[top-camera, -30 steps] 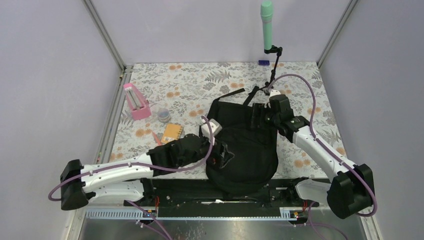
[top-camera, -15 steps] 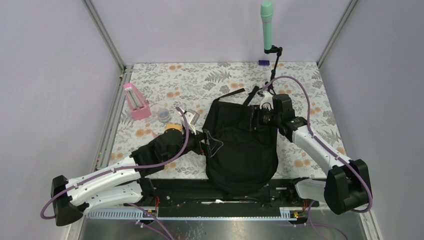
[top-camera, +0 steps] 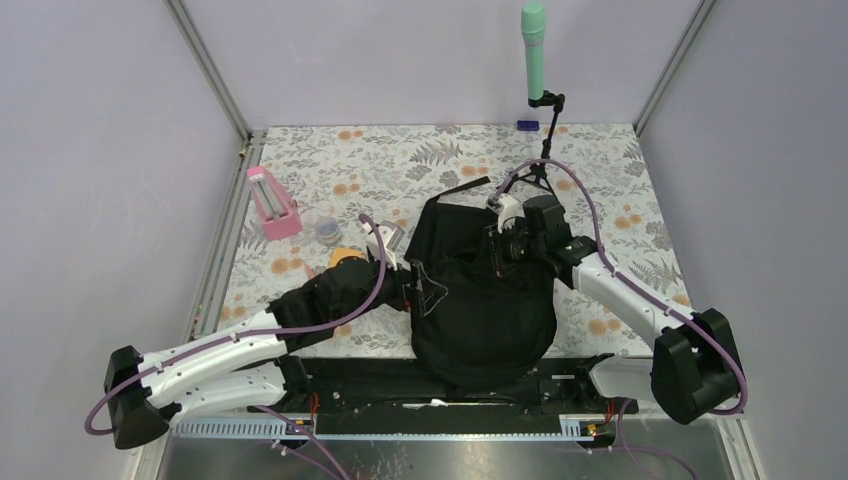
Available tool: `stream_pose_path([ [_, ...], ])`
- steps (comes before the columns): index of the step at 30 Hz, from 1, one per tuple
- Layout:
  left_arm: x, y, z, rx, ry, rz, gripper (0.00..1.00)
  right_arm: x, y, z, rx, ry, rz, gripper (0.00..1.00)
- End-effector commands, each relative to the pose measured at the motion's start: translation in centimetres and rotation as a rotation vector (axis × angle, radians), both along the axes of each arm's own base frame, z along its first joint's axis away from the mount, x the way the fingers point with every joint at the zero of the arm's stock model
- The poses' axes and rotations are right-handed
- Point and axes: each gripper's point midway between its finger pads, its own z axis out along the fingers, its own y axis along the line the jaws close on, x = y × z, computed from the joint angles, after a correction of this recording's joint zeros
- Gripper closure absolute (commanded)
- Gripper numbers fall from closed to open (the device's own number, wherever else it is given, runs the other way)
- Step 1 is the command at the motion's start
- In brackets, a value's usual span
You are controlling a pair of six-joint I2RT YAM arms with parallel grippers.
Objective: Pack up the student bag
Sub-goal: Unzip the student bag at the center of the board.
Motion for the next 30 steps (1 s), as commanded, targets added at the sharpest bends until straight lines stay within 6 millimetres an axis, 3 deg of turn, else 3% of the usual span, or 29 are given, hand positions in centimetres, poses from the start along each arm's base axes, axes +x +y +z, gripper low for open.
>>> stream_pose_path([
  [1,0.4,-0.4,0.9,-0.041,-0.009,0.004,0.1,-1.2,1.0,1.2,-0.011,-0.069,0.046,0.85],
  [5,0.8,-0.2,0.7,-0.011,-0.022,0.013,0.1,-3.3,0.6,1.1,-0.028,-0.114,0.03,0.96],
  [12,3.4,-1.0,-0.5,0.139,-0.078,0.031,0.1,-5.4,0.0,-1.9,0.019,-0.134,-0.059,0.96],
  [22,6.6,-5.4,0.4,0.244,-0.265,-0.081,0.1,-5.6,-0.3,-3.6,0.07,-0.154,-0.123,0.93],
  [30,9.2,-8.5,-1.0,0.318,-0.333,-0.118,0.14,-6.3,-0.7,-4.2,0.084,-0.154,-0.124,0.92],
])
